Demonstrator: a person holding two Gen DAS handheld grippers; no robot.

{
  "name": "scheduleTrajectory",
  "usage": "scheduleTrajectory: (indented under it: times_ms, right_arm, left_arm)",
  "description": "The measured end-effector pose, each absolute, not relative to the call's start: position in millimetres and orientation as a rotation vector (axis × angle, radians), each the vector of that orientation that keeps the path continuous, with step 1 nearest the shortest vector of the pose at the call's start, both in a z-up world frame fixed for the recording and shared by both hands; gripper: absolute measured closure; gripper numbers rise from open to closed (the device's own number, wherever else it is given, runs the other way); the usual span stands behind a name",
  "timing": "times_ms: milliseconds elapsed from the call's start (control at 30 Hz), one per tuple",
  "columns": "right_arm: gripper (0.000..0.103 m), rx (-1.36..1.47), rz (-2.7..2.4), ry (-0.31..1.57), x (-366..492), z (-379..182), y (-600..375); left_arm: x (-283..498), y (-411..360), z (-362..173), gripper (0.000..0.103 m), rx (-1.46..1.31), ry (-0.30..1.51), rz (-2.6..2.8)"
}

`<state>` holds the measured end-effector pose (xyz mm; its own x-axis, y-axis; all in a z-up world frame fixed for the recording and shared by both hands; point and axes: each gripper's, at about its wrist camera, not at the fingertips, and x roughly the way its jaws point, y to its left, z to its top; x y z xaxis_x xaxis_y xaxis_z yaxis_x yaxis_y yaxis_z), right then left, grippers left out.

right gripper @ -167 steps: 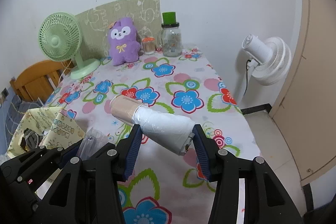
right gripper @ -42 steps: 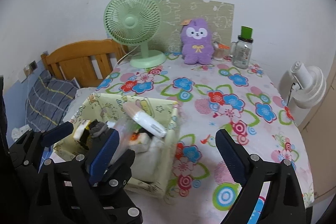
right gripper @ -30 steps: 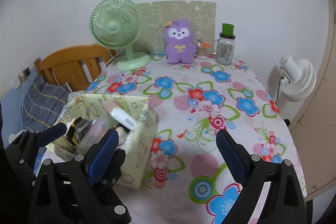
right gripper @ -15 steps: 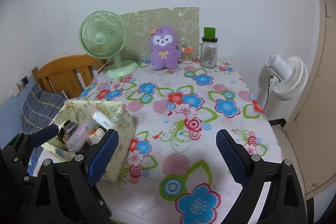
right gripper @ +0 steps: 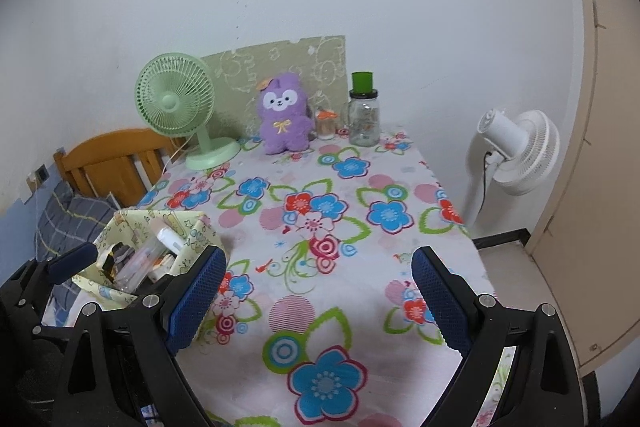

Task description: Organize soft objects

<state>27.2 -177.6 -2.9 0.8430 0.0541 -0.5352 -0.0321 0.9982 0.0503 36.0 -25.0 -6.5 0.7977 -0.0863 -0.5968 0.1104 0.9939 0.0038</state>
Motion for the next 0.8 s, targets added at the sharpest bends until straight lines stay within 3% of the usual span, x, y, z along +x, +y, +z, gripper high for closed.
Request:
scheduleTrajectory:
  times_ms: [800]
  right_arm:
    - [0.007, 0.065, 0.005, 0.485, -13, 25, -202]
  left_arm:
    - [3, -14, 28, 0.0, 0.019, 0.562, -0.069]
